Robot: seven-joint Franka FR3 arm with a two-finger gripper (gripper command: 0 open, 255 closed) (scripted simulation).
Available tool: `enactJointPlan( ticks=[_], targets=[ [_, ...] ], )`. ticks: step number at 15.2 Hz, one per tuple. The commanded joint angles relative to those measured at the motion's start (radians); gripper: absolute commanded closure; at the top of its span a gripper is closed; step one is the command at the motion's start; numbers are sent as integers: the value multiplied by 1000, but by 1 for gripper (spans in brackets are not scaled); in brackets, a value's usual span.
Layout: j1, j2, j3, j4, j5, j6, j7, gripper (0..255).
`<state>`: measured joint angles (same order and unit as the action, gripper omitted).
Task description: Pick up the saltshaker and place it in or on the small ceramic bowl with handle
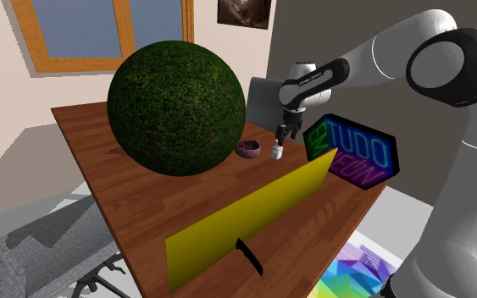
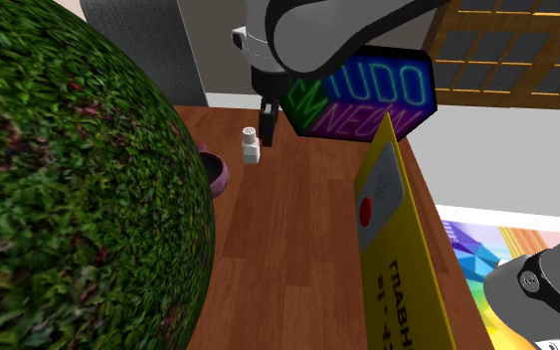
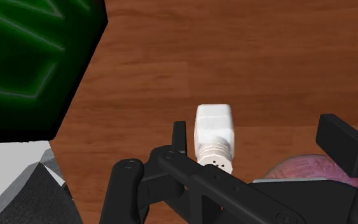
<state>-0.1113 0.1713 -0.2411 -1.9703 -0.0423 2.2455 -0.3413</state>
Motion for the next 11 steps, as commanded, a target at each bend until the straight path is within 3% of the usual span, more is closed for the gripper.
enactJointPlan(
  ticks=[1, 3, 11],
  targets=[
    [-13, 85, 2, 78, 30, 14, -32, 0],
    [-25, 136, 6, 128, 47, 20, -52, 0],
    [-36, 199, 13, 112, 63, 99, -62, 0]
  ],
)
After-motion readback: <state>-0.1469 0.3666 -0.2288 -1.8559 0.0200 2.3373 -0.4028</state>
